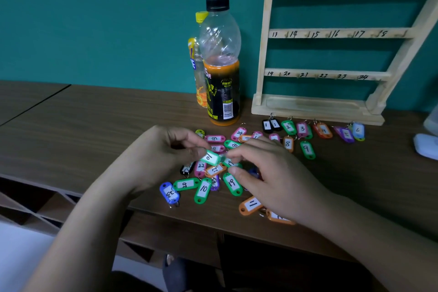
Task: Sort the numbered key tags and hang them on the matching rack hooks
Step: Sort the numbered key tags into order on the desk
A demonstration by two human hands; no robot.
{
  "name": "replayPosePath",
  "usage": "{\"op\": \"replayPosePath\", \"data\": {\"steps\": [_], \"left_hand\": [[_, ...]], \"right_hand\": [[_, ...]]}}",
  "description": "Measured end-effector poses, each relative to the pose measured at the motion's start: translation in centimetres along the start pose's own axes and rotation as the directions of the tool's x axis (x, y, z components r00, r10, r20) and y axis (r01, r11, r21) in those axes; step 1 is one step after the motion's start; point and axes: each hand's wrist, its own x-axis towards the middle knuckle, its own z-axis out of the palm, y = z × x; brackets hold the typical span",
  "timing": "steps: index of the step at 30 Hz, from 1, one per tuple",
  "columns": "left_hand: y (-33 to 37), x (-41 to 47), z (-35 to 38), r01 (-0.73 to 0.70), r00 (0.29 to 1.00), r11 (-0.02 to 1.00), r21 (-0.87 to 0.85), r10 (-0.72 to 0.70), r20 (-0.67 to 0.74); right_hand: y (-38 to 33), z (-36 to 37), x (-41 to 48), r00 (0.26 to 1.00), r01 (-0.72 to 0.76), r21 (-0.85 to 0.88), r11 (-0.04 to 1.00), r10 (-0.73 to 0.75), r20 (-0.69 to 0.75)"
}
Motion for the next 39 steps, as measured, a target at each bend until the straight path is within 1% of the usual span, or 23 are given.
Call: {"op": "replayPosePath", "data": {"steps": [3, 5, 8, 11, 15, 17, 19, 22, 26, 30, 34, 36, 39], "left_hand": [[0.4, 0.0, 1.0, -0.041, 0.998, 0.991, -0.125, 0.046, 0.043], [0.6, 0.1, 1.8, -0.052, 0.997, 0.987, -0.155, 0.060, 0.045], [0.7, 0.4, 2.4, -0.056, 0.997, 0.989, -0.133, 0.062, 0.040], [0.8, 0.6, 2.9, -0.033, 0.998, 0.992, -0.125, 0.041, 0.055], [1.5, 0.8, 4.6, -0.042, 0.997, 0.994, -0.096, 0.049, 0.063], [1.9, 0.9, 5.5, -0.066, 0.993, 0.995, -0.070, 0.072, 0.092], [2.1, 1.0, 6.2, -0.086, 0.990, 0.996, -0.038, 0.090, 0.106], [2.2, 1.2, 6.8, -0.101, 0.992, 0.995, 0.024, 0.098, 0.080], [2.2, 1.5, 7.1, -0.111, 0.991, 0.990, 0.092, 0.104, 0.081], [2.1, 1.7, 7.2, -0.102, 0.991, 0.988, 0.115, 0.091, 0.099], [2.1, 1.7, 7.3, -0.107, 0.990, 0.984, 0.143, 0.092, 0.105], [2.2, 1.7, 7.4, -0.108, 0.990, 0.982, 0.155, 0.092, 0.108], [2.2, 1.6, 7.5, -0.111, 0.990, 0.981, 0.161, 0.095, 0.107]], "right_hand": [[-0.5, 0.1, 0.0, 0.997, -0.075, 0.135, 0.988, 0.078, -0.016], [-0.6, -0.2, 0.0, 0.991, -0.131, 0.235, 0.963, 0.134, 0.003], [-0.3, -0.9, 0.0, 0.976, -0.213, 0.353, 0.911, 0.211, 0.045], [0.1, -1.5, 0.0, 0.955, -0.287, 0.478, 0.830, 0.288, 0.074], [0.8, -3.0, -0.3, 0.931, -0.336, 0.528, 0.780, 0.360, 0.061], [1.4, -4.1, -0.5, 0.915, -0.358, 0.543, 0.760, 0.402, 0.042], [2.3, -5.4, -0.6, 0.900, -0.379, 0.519, 0.766, 0.435, 0.017], [4.6, -7.5, -1.1, 0.870, -0.447, 0.412, 0.794, 0.494, -0.008], [8.0, -10.0, -2.2, 0.807, -0.561, 0.287, 0.776, 0.590, -0.020], [10.4, -11.2, -3.0, 0.771, -0.617, 0.196, 0.762, 0.635, -0.041], [11.3, -10.7, -3.2, 0.777, -0.616, 0.098, 0.782, 0.623, -0.091], [11.3, -10.2, -3.2, 0.788, -0.602, 0.059, 0.796, 0.604, -0.116], [10.8, -9.5, -3.0, 0.815, -0.570, -0.042, 0.821, 0.558, -0.158]]}}
